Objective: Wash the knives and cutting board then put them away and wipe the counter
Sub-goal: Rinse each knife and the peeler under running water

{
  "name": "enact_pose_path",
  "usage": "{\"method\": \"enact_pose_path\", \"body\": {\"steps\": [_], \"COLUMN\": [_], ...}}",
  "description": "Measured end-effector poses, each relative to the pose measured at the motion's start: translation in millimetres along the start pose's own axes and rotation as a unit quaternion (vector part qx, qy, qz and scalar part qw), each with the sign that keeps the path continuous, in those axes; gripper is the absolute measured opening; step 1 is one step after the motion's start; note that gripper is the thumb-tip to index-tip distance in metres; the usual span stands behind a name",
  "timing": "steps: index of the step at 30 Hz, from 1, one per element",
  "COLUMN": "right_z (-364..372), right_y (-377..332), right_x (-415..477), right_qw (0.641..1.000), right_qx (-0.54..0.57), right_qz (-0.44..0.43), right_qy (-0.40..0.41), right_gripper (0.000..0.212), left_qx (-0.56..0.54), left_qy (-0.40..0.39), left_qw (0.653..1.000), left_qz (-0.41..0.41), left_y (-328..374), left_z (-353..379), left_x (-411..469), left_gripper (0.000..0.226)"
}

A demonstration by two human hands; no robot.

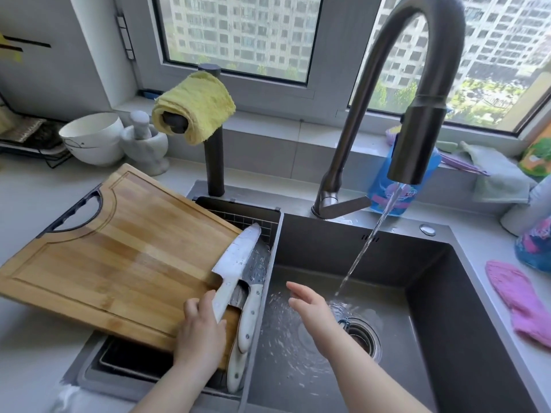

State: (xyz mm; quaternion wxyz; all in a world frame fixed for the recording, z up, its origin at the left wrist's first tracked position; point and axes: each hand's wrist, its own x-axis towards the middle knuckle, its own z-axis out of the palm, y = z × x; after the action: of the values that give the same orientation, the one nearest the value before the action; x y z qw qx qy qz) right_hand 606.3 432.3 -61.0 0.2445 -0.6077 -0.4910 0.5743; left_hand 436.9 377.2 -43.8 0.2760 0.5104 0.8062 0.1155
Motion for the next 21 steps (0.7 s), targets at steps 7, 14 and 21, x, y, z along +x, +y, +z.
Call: {"method": "enact_pose_path", "body": {"steps": [7,14,21], "right_z": [-29,-71,-82], "right_y": [46,74,88], "right_x": [16,47,65], "right_qw": [0.995,0.981,0.975], "right_qx": [-0.038,-0.026,-0.056], "right_qz": [0.088,0.176,0.188], "right_qy": [0.026,0.079,0.104], "right_gripper": [0.044,0.037,0.036], "left_qx": [-0.083,-0.100,-0.070], "left_qy": [-0.022,0.005,0.003], "left_qw": [0.996,0.995,0.997], "left_qz": [-0.007,-0.005,-0.011], "left_y": [9,2,3], "left_z": [26,30,35], "left_x": [-6,-10,-13], "left_gripper": [0.059,0.056,0.052]}}
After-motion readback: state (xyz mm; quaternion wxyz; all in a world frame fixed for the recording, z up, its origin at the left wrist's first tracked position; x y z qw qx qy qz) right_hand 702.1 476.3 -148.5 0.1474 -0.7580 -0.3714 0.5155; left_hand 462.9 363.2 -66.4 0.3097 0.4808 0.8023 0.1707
